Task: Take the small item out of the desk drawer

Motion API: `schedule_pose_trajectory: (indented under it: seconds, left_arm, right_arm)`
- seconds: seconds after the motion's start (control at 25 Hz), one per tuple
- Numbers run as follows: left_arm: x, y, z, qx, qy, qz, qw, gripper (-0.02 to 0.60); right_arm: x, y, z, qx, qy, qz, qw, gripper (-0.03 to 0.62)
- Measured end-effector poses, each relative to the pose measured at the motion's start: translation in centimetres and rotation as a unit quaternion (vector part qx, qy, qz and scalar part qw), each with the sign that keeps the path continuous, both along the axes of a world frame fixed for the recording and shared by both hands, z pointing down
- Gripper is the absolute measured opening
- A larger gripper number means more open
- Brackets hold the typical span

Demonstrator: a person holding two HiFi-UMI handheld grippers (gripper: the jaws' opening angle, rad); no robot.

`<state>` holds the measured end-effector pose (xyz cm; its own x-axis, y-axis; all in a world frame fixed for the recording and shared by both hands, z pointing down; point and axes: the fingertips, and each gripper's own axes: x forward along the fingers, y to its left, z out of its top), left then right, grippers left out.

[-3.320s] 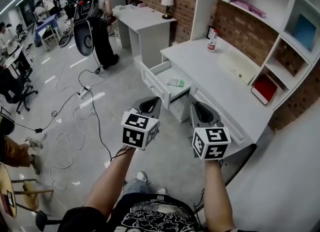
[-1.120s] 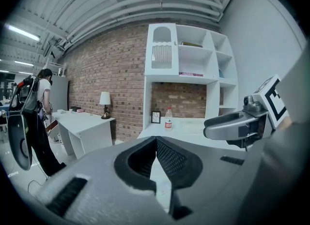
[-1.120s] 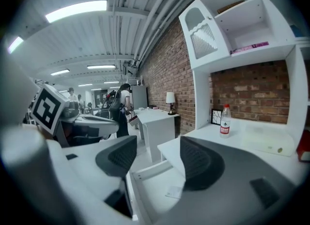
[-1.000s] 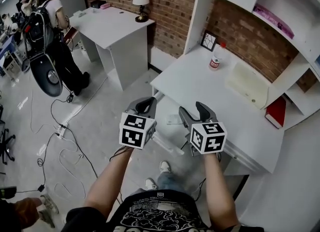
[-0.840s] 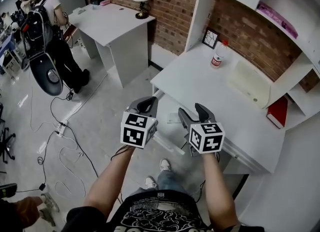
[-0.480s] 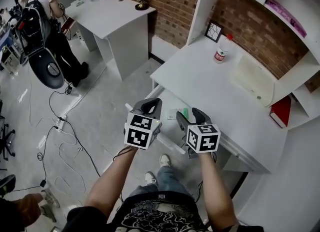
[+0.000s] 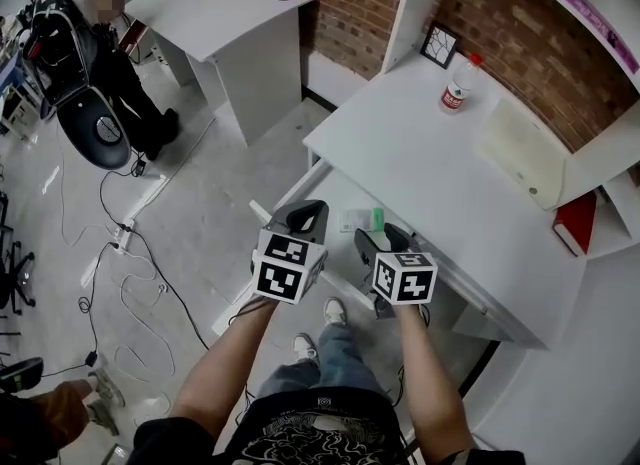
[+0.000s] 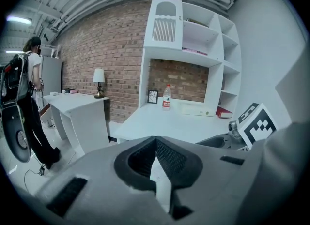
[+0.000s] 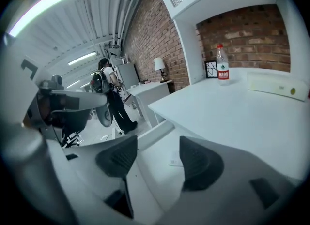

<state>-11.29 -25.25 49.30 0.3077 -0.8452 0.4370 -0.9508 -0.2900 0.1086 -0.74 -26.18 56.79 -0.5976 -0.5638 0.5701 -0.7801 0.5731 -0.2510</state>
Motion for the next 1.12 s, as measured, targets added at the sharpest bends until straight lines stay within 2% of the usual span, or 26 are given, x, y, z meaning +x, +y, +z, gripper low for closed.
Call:
schedule_pose_trajectory:
  seconds: [0.36, 0.52, 0.76, 1.12]
  left_arm:
    - [0.2, -2.1, 2.4, -0.02, -0.005, 0.014, 0.9997, 0.009]
    - [0.0, -3.5, 3.4, -0.028, -0.008, 0.012, 0.9995, 0.009]
    - [0.1, -4.9, 5.2, -0.039, -0.003, 0.033, 0.9987, 0.009]
    - [-5.0, -6.7, 8.1, -0.046, -0.016, 0.081, 0.9955, 0.009]
  right_arm:
    - [0.9, -2.3, 4.8, -0.035, 0.001, 0.035, 0.999, 0.275]
    - [0.8, -2.8, 6.0, -0.045, -0.001, 0.036, 0.998, 0.275]
    - [1.1, -3.8, 7.5, -0.061, 0.005, 0.049, 0.997, 0.301]
    - [0.5, -5.6, 11.5, -0.086, 0.028, 0.103, 0.991, 0.376]
